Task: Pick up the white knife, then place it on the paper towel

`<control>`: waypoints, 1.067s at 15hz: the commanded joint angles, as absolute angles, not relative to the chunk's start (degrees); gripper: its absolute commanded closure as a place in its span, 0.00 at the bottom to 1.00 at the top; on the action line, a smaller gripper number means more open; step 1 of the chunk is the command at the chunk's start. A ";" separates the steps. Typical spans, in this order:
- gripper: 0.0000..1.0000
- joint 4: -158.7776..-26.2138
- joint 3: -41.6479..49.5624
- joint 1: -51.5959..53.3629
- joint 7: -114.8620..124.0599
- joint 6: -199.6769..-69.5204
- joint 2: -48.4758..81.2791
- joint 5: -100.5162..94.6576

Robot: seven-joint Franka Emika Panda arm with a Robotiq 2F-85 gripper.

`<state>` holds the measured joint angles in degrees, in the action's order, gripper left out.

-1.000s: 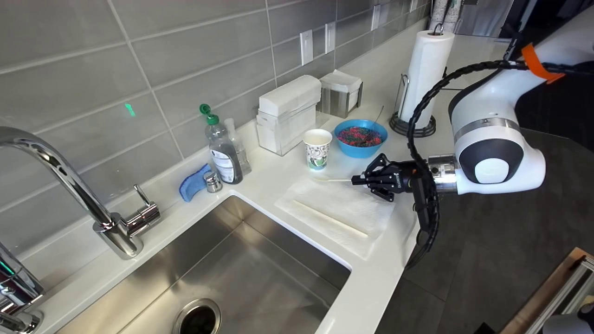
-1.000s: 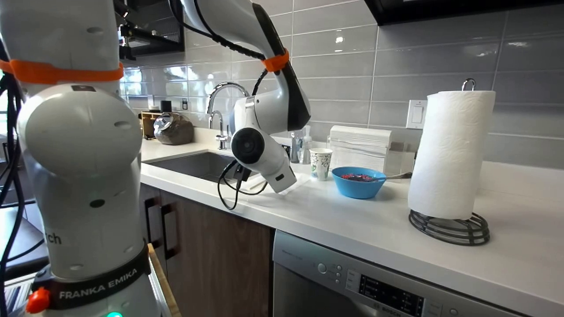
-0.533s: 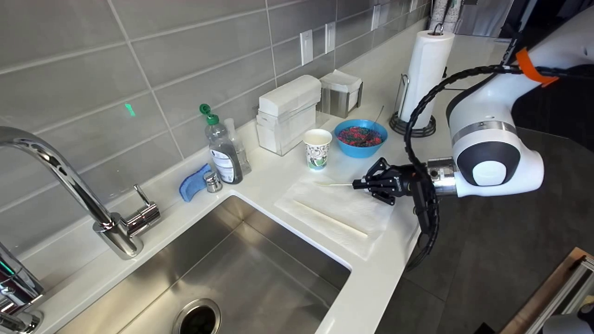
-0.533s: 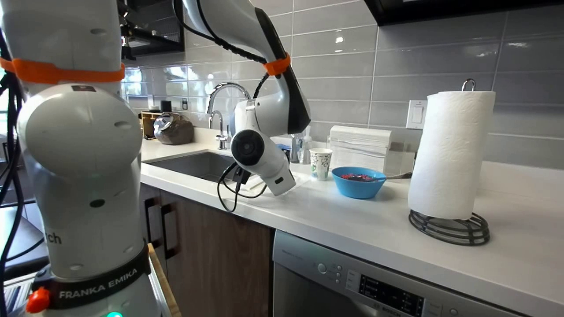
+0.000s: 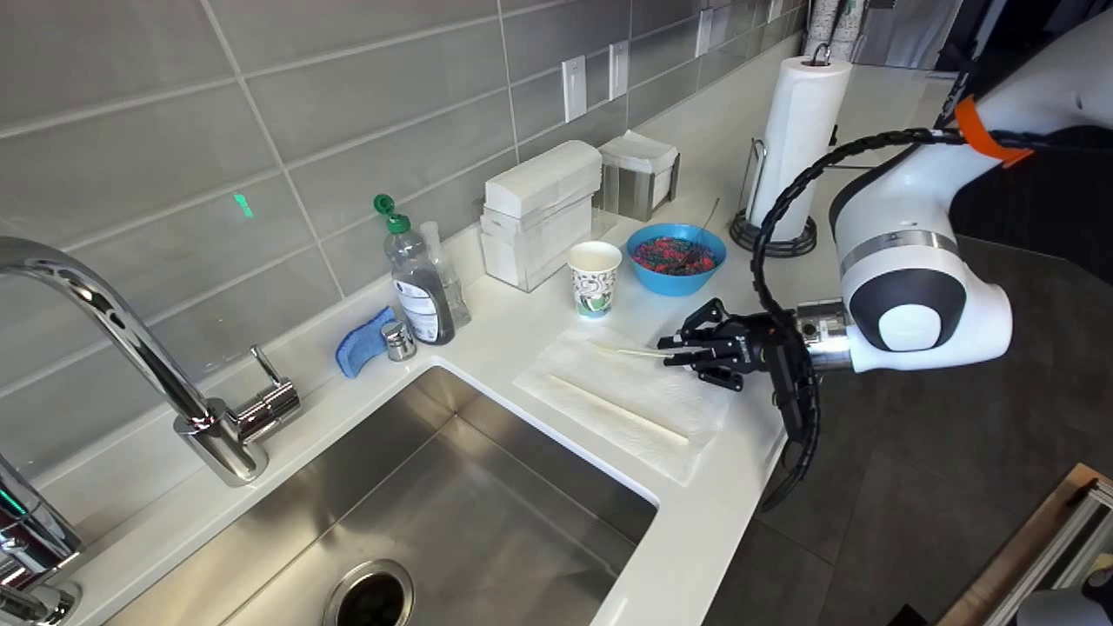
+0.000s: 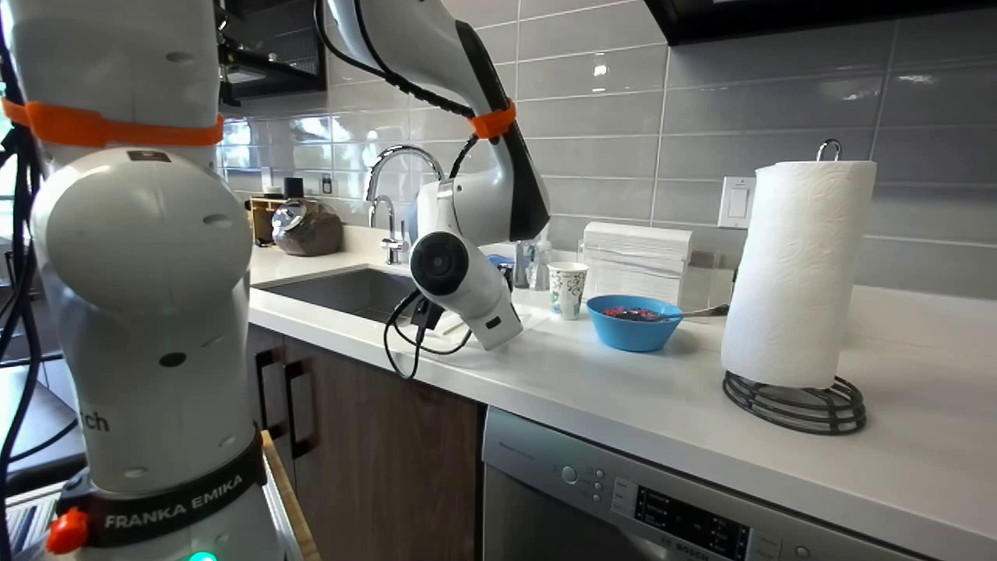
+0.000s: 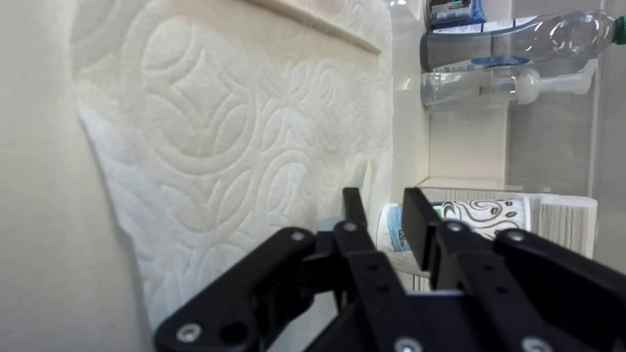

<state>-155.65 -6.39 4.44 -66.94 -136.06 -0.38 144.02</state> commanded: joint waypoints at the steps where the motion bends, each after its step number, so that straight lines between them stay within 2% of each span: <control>1: 0.59 -154.47 -6.40 5.16 -67.49 -137.77 0.98 143.82; 3: 0.64 -154.35 -6.36 5.24 -67.64 -137.81 1.13 143.82; 5: 0.62 -154.23 -6.38 5.35 -67.72 -137.84 1.37 143.82; 6: 0.51 -154.15 -6.34 5.37 -67.87 -137.98 1.46 143.82; 7: 0.48 -154.11 -6.30 5.40 -68.01 -138.04 1.50 143.82; 9: 0.29 -154.07 -6.22 5.40 -68.56 -138.51 1.44 143.82; 11: 0.13 -154.15 -6.31 5.50 -68.75 -139.37 1.11 143.81; 12: 0.10 -154.18 -6.35 5.55 -68.84 -139.95 0.78 143.80; 13: 0.00 -154.34 -6.40 5.61 -69.44 -140.83 -0.31 143.79; 16: 0.00 -156.04 -7.93 6.98 -68.24 -146.33 -4.96 143.78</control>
<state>-154.25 -6.58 5.35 -69.07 -140.28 -0.57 144.02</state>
